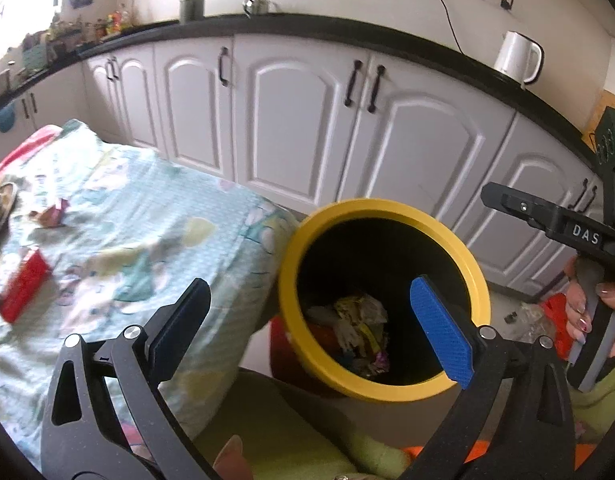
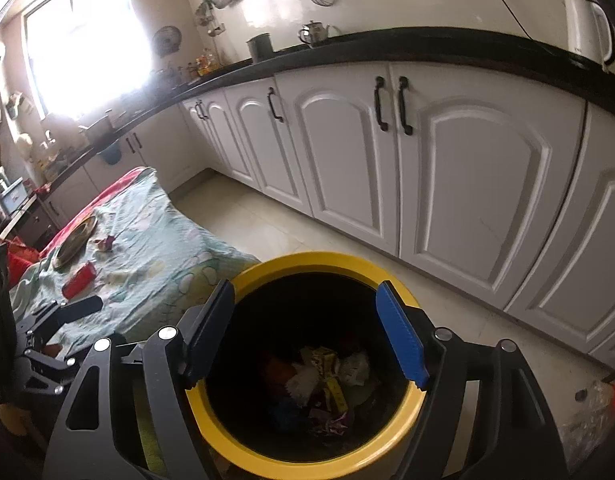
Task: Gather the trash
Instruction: 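Move both open tools back over the table toward the red tube and orange wrapper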
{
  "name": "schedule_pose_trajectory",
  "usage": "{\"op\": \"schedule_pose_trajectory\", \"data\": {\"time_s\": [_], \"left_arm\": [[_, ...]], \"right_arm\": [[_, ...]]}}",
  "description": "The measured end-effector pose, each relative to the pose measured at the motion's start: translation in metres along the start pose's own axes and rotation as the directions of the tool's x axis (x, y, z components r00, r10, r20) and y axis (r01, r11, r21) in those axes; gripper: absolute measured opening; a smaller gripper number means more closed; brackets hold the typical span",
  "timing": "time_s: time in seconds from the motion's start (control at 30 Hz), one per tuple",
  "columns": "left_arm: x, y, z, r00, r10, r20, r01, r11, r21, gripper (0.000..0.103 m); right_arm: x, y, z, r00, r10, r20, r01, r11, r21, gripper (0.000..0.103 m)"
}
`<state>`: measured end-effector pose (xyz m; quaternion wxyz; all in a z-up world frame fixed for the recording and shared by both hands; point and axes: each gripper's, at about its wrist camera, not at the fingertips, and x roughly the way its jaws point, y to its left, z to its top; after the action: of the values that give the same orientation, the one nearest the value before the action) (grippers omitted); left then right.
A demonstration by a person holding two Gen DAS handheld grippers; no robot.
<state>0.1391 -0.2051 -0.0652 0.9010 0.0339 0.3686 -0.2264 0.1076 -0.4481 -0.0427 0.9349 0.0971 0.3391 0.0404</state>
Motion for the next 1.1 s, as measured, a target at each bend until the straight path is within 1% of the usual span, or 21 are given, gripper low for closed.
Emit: {"op": "schedule_pose_trajectory", "data": {"time_s": [0.3, 0.43, 0.77, 0.87, 1.1], "left_arm": [[-0.035, 0.025, 0.002, 0.995, 0.075, 0.071, -0.072, 0.997, -0.036, 0.092], [-0.048, 0.039, 0.001, 0.991, 0.099, 0.090, -0.093, 0.993, -0.067, 0.092], [-0.077, 0.080, -0.006, 0.975, 0.181, 0.130, -0.161, 0.975, -0.152, 0.092], [-0.083, 0.089, -0.008, 0.970, 0.199, 0.138, -0.174, 0.969, -0.174, 0.092], [-0.097, 0.111, -0.011, 0.956, 0.247, 0.158, -0.211, 0.954, -0.211, 0.092]], "right_arm": [[-0.009, 0.048, 0.008, 0.995, 0.101, 0.004, -0.101, 0.992, -0.071, 0.072], [-0.011, 0.072, 0.011, 0.992, 0.129, -0.003, -0.128, 0.985, -0.115, 0.073], [-0.006, 0.125, 0.014, 0.981, 0.188, -0.038, -0.192, 0.961, -0.198, 0.073], [-0.005, 0.138, 0.015, 0.978, 0.206, -0.044, -0.211, 0.954, -0.213, 0.076], [-0.003, 0.165, 0.015, 0.969, 0.241, -0.062, -0.249, 0.936, -0.249, 0.076]]}}
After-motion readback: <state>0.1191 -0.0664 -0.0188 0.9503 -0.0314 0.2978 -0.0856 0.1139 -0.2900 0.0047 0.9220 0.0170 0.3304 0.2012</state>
